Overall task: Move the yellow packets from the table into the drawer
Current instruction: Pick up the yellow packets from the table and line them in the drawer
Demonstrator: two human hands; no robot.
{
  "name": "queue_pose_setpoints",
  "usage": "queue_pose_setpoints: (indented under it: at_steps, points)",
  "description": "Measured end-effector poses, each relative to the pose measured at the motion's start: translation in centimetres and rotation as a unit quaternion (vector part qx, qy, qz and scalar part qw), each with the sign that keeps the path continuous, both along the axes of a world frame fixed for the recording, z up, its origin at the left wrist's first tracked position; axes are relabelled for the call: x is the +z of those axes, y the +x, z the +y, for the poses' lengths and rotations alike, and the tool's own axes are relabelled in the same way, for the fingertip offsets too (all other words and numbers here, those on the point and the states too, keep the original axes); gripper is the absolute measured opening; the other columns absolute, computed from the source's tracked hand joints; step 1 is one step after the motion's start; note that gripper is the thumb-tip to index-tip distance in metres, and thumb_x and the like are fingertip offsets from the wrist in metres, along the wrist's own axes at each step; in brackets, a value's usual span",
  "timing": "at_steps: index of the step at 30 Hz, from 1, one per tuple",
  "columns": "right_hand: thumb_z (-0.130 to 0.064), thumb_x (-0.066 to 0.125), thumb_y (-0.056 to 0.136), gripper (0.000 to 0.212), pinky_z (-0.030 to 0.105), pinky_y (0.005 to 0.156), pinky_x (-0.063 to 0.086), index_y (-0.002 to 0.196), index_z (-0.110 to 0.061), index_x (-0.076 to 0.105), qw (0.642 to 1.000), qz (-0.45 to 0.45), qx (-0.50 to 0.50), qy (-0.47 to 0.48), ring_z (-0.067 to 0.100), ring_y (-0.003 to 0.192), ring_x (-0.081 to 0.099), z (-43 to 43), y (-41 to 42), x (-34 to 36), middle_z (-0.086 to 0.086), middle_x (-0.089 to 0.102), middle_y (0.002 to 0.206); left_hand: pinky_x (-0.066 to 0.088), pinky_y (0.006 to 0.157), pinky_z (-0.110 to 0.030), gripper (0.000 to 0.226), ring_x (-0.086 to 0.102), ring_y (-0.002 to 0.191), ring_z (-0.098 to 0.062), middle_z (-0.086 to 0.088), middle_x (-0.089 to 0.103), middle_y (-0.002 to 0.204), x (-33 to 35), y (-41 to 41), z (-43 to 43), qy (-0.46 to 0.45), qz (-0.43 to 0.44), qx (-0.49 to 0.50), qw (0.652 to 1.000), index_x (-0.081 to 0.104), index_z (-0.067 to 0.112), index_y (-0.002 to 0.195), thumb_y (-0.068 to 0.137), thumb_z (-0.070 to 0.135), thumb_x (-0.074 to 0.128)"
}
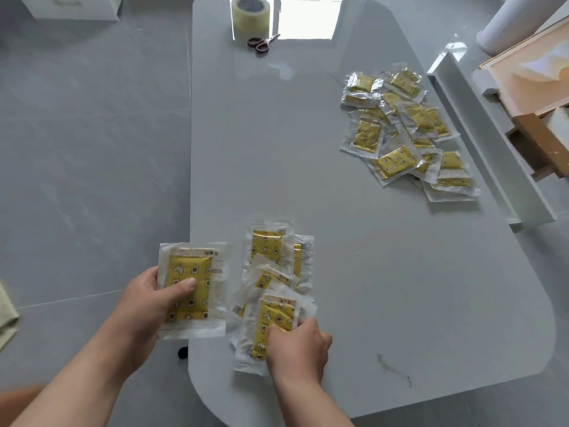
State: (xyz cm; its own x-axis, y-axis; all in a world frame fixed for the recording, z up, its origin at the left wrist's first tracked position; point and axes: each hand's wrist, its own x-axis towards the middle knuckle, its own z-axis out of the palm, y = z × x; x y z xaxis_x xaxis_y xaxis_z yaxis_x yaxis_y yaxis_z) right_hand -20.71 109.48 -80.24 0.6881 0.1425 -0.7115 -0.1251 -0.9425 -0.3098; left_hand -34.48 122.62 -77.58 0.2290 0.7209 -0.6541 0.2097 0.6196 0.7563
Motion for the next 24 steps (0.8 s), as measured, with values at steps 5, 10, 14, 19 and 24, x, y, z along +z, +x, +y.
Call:
queue_pose_setpoints:
  at_steps: [5,10,14,19,24]
  points:
    - [-0.033,0.058,0.086,0.028,0.031,0.086,0.045,0.111,-0.019,0.055,0.998,-0.052,0.037,-0.003,0.028,0.099,0.055,0.1,-0.8,0.4,0.003,0.043,0.106,0.054,0.071,-0.042,0.015,0.071,0.080,-0.031,-0.012,0.075,0.088,0.5,-1.5,0.5,-0.007,-0.002,0.017,1.000,0.064,0.007,0.100,0.086,0.002,0.063]
    - [-0.021,0.059,0.086,0.015,0.027,0.069,0.042,0.101,-0.020,0.055,0.990,-0.082,0.093,0.067,0.012,0.077,0.052,0.2,-0.8,1.0,0.000,0.049,0.104,0.055,0.072,-0.043,0.017,0.071,0.086,-0.035,-0.014,0.075,0.093,1.2,-2.1,0.8,-0.017,-0.012,0.016,1.000,0.064,0.005,0.104,0.087,0.002,0.063]
    - [-0.011,0.064,0.082,0.010,0.026,0.059,0.047,0.081,-0.019,0.057,0.984,-0.045,0.038,0.169,0.014,0.068,0.055,0.1,0.6,1.5,0.001,0.059,0.084,0.055,0.077,-0.046,0.020,0.070,0.090,-0.036,-0.016,0.074,0.097,1.8,-2.3,1.2,-0.021,-0.014,0.017,1.000,0.063,0.005,0.106,0.086,0.003,0.064]
    - [-0.001,0.066,0.083,0.016,0.049,0.072,0.059,0.086,-0.015,0.059,0.965,0.022,-0.022,0.260,0.030,0.075,0.066,0.1,3.0,4.5,0.015,0.068,0.085,0.054,0.081,-0.051,0.018,0.070,0.089,-0.038,-0.017,0.074,0.094,3.8,-2.2,1.2,-0.029,-0.015,0.027,0.999,0.064,0.004,0.104,0.086,0.002,0.064]
    - [0.008,0.065,0.083,0.041,0.044,0.073,0.060,0.110,-0.019,0.049,0.931,0.056,-0.105,0.345,0.024,0.078,0.070,0.5,6.7,10.9,0.013,0.070,0.093,0.055,0.078,-0.050,0.030,0.070,0.087,-0.039,-0.019,0.074,0.094,9.1,-0.4,1.3,-0.024,-0.045,0.013,0.999,0.063,0.002,0.104,0.076,0.003,0.074]
